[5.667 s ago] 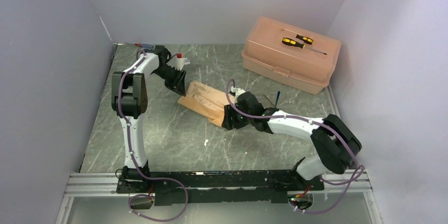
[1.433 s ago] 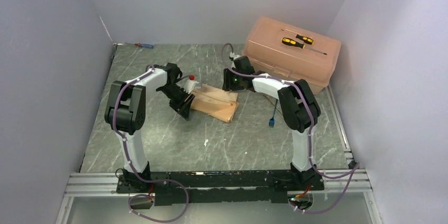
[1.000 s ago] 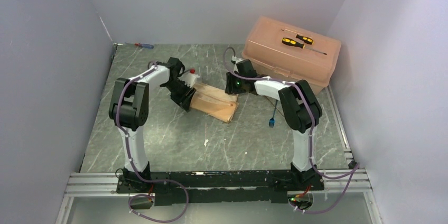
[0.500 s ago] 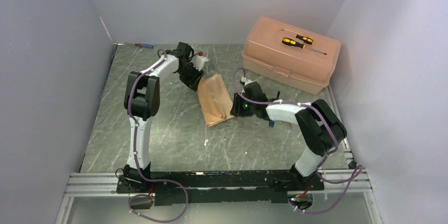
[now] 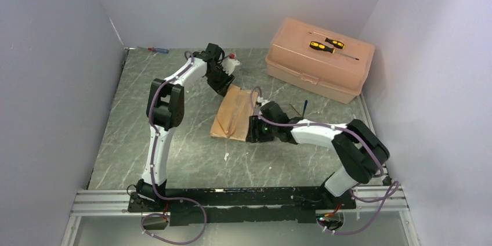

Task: Fold the napkin into a case and place the utensils inside
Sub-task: Rotate the 2/3-rectangle-folded napkin at the center of the board, then pick up the top corner of the smaller rectangle folded napkin from the center of the board.

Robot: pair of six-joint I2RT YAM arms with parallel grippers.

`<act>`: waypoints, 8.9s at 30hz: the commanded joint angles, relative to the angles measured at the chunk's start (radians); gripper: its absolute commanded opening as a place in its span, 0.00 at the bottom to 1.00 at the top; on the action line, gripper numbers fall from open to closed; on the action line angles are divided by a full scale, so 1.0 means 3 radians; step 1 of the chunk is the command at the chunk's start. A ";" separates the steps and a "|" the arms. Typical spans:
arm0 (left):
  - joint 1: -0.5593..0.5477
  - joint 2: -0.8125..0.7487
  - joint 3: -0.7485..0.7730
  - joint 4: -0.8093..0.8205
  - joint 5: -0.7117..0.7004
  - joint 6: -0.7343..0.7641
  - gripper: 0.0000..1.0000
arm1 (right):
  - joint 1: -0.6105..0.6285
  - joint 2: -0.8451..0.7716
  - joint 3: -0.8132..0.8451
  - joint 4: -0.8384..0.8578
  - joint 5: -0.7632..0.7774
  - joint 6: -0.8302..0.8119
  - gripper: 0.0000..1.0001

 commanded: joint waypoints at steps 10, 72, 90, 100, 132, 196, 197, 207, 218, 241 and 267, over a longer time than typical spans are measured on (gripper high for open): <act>0.0181 -0.0884 0.0161 -0.0508 0.0006 -0.0256 0.95 | -0.0691 -0.0144 0.0721 -0.0284 0.0071 -0.0640 0.52; -0.0719 -0.2372 -0.3214 0.0420 -0.0913 0.1772 0.95 | -0.0537 0.0556 0.0406 0.0258 0.0530 -0.0147 0.37; -0.0670 -0.3538 -0.2490 0.0108 -0.1296 0.1491 0.95 | -0.0490 -0.0009 0.0931 0.0173 0.1030 -0.0919 0.50; -0.0436 -0.3689 -0.3050 0.0581 -0.0946 0.0165 0.94 | -0.0888 -0.0124 0.0667 0.0896 0.0258 -0.0255 0.90; 0.0136 -0.2248 -0.2950 0.0373 -0.0002 -0.1315 0.51 | -0.0136 0.0113 0.0701 0.0452 0.0606 -0.0676 0.51; -0.0123 -0.2715 -0.3455 0.0829 -0.0839 -0.0437 0.28 | -0.0429 0.0501 0.0539 0.0398 0.0076 -0.0505 0.44; -0.0136 -0.2715 -0.3418 0.0795 -0.0796 -0.0479 0.33 | -0.0428 0.0447 0.0551 0.0369 0.0065 -0.0529 0.44; -0.0125 -0.3124 -0.3146 0.0284 -0.0674 -0.0246 0.53 | -0.0275 0.0066 0.0649 0.0188 -0.0017 -0.0996 0.46; -0.0215 -0.3989 -0.3673 0.0213 -0.0089 0.0933 0.56 | 0.0048 0.0811 0.1459 0.0321 -0.0431 -0.1130 0.39; -0.0641 -0.4281 -0.5457 0.2346 0.0604 0.3308 0.60 | 0.0111 0.1493 0.1469 0.0880 -0.1013 -0.0963 0.18; -0.0713 -0.3659 -0.4943 0.2594 -0.0011 0.2086 0.09 | -0.0069 0.1319 0.1097 0.1310 -0.1165 -0.1077 0.17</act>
